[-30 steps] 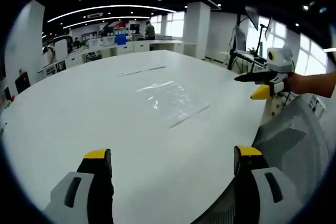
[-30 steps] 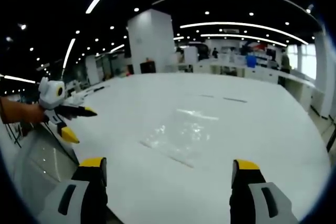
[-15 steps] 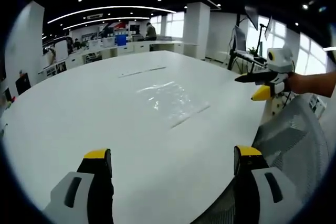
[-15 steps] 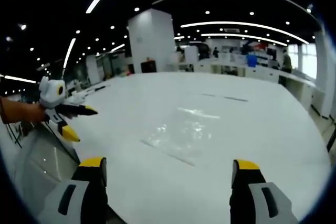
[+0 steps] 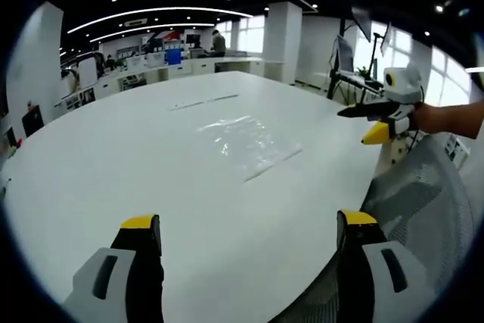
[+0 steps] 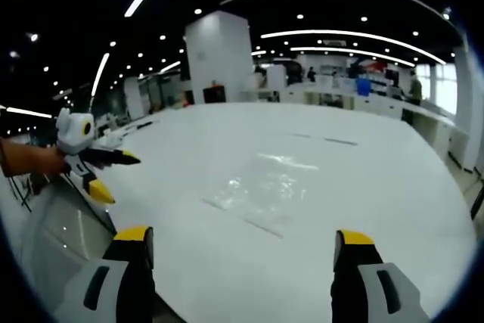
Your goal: Open the resealable bag by pulling the two sides of the seal apart until the entire bag opening is separated and visibly accessible.
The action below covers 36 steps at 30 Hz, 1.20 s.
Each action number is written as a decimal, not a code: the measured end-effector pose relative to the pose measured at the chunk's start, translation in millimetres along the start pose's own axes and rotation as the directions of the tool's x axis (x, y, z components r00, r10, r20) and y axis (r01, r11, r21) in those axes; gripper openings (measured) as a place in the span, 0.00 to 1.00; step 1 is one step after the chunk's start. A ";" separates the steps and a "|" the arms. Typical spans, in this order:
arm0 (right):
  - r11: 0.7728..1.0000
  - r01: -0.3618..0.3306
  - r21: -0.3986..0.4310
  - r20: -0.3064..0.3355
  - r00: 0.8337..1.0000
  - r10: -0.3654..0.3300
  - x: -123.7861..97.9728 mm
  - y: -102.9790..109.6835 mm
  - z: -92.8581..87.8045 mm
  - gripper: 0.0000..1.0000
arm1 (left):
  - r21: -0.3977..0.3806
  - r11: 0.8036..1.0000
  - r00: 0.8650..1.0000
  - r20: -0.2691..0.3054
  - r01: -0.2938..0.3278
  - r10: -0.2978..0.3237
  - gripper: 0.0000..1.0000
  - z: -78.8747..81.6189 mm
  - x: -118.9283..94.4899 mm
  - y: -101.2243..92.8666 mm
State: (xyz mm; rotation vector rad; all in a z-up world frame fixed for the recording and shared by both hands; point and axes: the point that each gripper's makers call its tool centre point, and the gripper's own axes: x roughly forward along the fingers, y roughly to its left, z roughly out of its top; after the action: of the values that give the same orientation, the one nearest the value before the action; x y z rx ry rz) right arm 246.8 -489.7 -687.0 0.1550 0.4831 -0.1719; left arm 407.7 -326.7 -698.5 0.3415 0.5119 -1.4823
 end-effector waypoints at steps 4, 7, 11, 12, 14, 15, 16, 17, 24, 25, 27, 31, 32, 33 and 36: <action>1.000 -0.002 -0.002 0.000 1.000 0.002 -0.6 2.3 0.6 0.99 | 0.002 1.000 1.000 0.009 -0.007 0.006 0.94 2.0 -2.5 1.6; 1.000 -0.001 0.003 0.009 1.000 0.001 -1.1 1.6 2.2 0.99 | -0.007 1.000 1.000 0.020 -0.007 0.007 0.95 3.5 -3.3 2.6; 1.000 0.004 -0.004 0.013 1.000 -0.004 -1.3 -0.2 3.8 0.99 | 0.001 1.000 1.000 0.023 -0.008 0.008 0.95 6.0 -3.5 2.9; 1.000 0.005 -0.004 0.015 1.000 -0.005 -1.3 -0.7 4.4 0.99 | 0.000 1.000 1.000 0.024 -0.008 0.008 0.95 6.6 -3.5 2.8; 1.000 0.005 -0.004 0.018 1.000 -0.004 -1.6 0.0 6.3 0.99 | 0.002 1.000 0.999 0.032 -0.007 0.007 0.95 9.4 -3.2 1.9; 1.000 0.005 -0.004 0.019 1.000 -0.005 -1.5 -0.1 6.9 0.99 | 0.003 1.000 0.999 0.035 -0.007 0.006 0.95 10.4 -3.1 1.4; 1.000 0.005 -0.008 0.022 1.000 -0.005 -1.3 -0.2 8.0 0.99 | 0.005 1.000 0.999 0.040 -0.006 0.006 0.95 11.7 -2.6 1.0; 1.000 0.004 -0.009 0.022 1.000 -0.004 -1.1 -0.2 8.6 0.99 | 0.006 1.000 0.999 0.040 -0.005 0.005 0.95 12.0 -2.1 0.5; 1.000 0.006 -0.003 0.029 1.000 -0.006 -0.7 -0.8 9.6 0.99 | 0.012 1.000 0.999 0.036 0.002 -0.002 0.95 11.2 -0.6 -2.7; 1.000 0.003 -0.004 0.025 1.000 -0.003 -0.9 0.2 9.1 0.99 | 0.012 1.000 0.999 0.034 0.002 -0.003 0.95 11.1 -0.9 -3.0; 1.000 0.003 -0.014 0.018 1.000 -0.003 -1.1 -0.6 8.3 0.99 | 0.010 1.000 0.999 0.035 0.001 -0.001 0.95 11.2 -1.4 -2.2; 1.000 0.008 -0.008 0.025 1.000 -0.008 -2.0 -3.5 10.7 0.99 | 0.003 1.000 0.999 0.043 -0.007 0.006 0.95 12.8 -2.0 0.6; 1.000 0.009 -0.006 0.025 1.000 -0.009 -1.9 -3.9 11.0 0.99 | 0.002 1.000 0.999 0.046 -0.008 0.008 0.95 13.4 -2.1 1.2; 1.000 0.010 -0.006 0.026 1.000 -0.010 -1.6 -4.7 11.0 0.99 | 0.002 1.000 0.999 0.046 -0.008 0.008 0.95 13.6 -2.1 1.3; 1.000 0.010 -0.006 0.028 1.000 -0.010 -1.5 -4.0 12.1 0.99 | 0.002 1.000 0.999 0.048 -0.009 0.009 0.95 14.5 -2.1 1.4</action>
State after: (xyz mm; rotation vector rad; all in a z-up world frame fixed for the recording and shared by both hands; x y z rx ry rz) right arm 250.1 -495.7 -676.2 0.1438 0.4568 -0.1820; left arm 410.7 -332.2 -685.2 0.3090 0.4692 -1.4787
